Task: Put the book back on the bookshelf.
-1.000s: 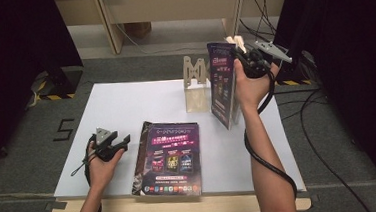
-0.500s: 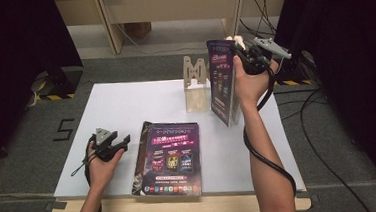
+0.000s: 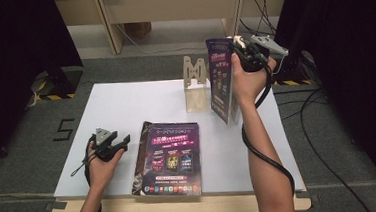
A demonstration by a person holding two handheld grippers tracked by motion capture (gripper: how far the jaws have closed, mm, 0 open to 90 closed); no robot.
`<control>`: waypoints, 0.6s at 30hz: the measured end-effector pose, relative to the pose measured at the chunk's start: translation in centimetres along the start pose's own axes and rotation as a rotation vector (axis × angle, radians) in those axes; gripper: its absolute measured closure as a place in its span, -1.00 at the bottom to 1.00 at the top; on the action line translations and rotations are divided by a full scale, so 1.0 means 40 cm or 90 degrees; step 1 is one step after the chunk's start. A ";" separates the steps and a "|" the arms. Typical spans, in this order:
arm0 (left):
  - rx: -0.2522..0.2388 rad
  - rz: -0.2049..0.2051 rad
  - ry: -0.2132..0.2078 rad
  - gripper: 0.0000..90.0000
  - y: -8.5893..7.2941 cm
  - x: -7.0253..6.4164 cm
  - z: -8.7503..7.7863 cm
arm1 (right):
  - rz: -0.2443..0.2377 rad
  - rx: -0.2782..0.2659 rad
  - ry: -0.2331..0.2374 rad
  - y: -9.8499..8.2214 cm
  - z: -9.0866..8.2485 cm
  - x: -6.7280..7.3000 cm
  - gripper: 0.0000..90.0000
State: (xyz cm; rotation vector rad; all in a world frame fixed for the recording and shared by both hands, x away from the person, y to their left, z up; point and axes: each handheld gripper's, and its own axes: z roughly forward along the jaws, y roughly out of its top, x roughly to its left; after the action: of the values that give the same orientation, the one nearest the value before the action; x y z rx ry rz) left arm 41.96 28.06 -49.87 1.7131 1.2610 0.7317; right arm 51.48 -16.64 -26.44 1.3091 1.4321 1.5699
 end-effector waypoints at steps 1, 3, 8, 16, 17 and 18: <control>0.000 0.000 0.000 -0.06 0.000 0.000 0.000 | 0.001 0.001 -0.001 0.001 0.001 0.000 0.86; 0.000 0.001 0.000 -0.06 0.000 0.000 0.000 | -0.001 -0.001 -0.002 0.002 0.004 0.001 0.86; 0.001 0.000 0.001 -0.06 0.000 0.000 0.000 | -0.002 0.000 -0.003 0.004 0.012 0.003 0.86; 0.001 0.000 0.000 -0.06 0.000 0.000 0.000 | -0.005 0.000 -0.003 0.008 0.027 0.006 0.86; 0.001 0.000 0.000 -0.06 0.000 0.000 0.000 | -0.002 0.001 -0.003 0.008 0.028 0.007 0.86; 0.001 0.000 0.000 -0.06 0.000 0.000 0.000 | -0.004 0.000 -0.003 0.009 0.031 0.007 0.86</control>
State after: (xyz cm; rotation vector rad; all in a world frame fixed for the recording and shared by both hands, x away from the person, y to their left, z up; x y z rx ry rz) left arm 41.97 28.08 -49.87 1.7138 1.2617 0.7309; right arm 52.60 -16.04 -26.12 1.3068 1.4316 1.5619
